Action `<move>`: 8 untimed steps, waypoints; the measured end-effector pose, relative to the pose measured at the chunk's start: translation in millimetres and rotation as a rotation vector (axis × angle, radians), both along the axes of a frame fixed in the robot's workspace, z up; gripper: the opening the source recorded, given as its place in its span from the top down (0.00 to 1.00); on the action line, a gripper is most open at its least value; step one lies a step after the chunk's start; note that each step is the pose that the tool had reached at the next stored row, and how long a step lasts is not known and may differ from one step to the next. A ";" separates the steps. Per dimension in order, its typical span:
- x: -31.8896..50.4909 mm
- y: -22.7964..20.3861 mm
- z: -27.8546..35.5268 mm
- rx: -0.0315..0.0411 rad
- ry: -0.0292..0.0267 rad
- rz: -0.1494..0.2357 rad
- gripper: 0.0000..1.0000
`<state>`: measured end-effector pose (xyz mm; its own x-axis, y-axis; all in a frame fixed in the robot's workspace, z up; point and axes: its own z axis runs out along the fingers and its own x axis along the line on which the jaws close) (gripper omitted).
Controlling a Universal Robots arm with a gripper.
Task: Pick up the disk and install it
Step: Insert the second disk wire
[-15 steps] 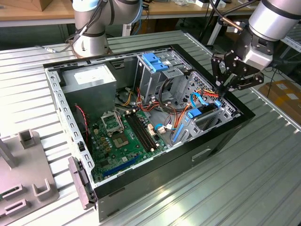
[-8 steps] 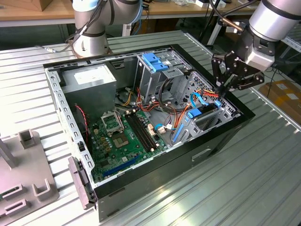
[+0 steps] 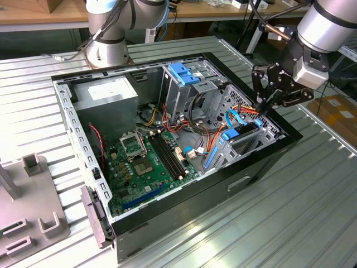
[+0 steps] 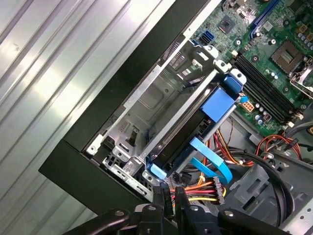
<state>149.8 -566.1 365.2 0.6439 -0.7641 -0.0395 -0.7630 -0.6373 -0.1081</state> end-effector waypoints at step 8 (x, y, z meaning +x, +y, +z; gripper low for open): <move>0.0 -0.3 0.8 0.0071 -0.0300 0.018 0.76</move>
<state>149.8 -566.4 366.0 0.6581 -0.7525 -0.0254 -0.7481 -0.6497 -0.1353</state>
